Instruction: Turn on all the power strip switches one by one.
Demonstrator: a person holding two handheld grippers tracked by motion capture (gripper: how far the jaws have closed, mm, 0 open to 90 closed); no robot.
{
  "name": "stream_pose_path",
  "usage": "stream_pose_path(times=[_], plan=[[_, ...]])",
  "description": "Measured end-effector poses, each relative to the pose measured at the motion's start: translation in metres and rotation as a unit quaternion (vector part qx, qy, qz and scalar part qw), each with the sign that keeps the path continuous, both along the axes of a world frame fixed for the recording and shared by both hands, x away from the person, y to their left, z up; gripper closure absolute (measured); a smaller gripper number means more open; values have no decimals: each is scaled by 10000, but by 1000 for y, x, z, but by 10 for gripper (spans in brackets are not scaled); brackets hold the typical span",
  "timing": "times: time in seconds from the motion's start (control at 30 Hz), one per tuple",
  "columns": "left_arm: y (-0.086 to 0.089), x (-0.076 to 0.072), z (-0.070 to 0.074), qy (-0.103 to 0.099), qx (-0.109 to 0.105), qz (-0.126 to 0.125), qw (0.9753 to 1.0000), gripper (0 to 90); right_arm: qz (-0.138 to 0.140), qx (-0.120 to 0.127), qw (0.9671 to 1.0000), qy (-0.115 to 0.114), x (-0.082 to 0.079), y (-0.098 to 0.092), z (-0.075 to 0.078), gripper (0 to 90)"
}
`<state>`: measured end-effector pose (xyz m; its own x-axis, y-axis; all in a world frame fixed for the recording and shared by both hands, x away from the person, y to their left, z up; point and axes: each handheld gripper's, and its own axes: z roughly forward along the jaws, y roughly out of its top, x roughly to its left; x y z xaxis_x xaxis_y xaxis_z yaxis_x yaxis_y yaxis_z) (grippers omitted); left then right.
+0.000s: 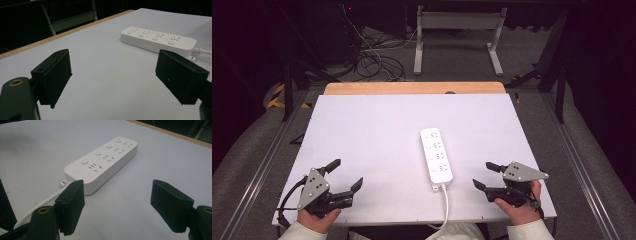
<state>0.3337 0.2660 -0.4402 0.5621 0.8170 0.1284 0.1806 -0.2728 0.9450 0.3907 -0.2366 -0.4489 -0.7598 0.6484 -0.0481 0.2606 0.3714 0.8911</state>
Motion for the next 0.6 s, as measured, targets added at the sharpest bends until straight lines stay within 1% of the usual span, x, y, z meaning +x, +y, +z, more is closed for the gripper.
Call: stream_pose_path(times=[0.33,0.5,0.53,0.6], plan=[[-1,-1,0,-34,39,9,10000,137,32,-50,10000,-21,0,1,1,272],[-1,-2,1,-95,111,34,9999,137,40,-58,10000,-33,-1,2,2,272],[-1,-2,1,-115,159,39,9998,137,40,-66,10000,-42,-1,2,2,272],[-2,-3,1,-119,160,32,9998,137,38,-79,9999,-49,-1,2,2,272]])
